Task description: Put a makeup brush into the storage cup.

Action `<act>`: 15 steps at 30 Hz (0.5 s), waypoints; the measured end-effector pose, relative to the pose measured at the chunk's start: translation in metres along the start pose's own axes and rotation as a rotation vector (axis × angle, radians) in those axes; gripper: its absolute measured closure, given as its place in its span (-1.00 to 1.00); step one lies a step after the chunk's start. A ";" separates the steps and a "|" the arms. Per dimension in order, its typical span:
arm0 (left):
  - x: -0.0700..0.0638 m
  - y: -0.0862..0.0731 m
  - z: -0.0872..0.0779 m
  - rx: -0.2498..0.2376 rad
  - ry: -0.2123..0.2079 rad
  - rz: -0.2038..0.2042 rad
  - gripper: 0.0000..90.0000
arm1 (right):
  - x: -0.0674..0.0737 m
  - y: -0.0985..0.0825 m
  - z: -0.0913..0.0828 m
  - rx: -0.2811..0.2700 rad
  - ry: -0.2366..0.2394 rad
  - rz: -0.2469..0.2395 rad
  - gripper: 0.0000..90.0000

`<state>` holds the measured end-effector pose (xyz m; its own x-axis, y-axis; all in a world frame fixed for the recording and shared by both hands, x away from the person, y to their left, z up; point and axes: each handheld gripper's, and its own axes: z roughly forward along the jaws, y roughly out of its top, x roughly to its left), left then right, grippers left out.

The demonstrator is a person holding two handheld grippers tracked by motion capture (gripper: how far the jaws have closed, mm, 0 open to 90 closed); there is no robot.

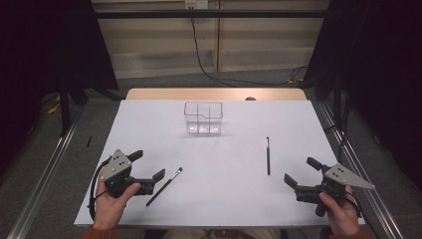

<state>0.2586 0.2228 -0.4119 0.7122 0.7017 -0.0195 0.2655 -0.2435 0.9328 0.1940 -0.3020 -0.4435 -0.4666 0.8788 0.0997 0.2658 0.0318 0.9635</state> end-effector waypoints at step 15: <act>-0.008 0.028 0.016 0.134 -0.003 0.041 -0.88 | 0.003 0.002 -0.002 -0.005 -0.008 -0.008 -1.00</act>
<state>0.2707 0.2001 -0.3916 0.7261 0.6874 0.0168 0.3203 -0.3596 0.8764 0.1915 -0.3002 -0.4412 -0.4617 0.8825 0.0895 0.2572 0.0366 0.9657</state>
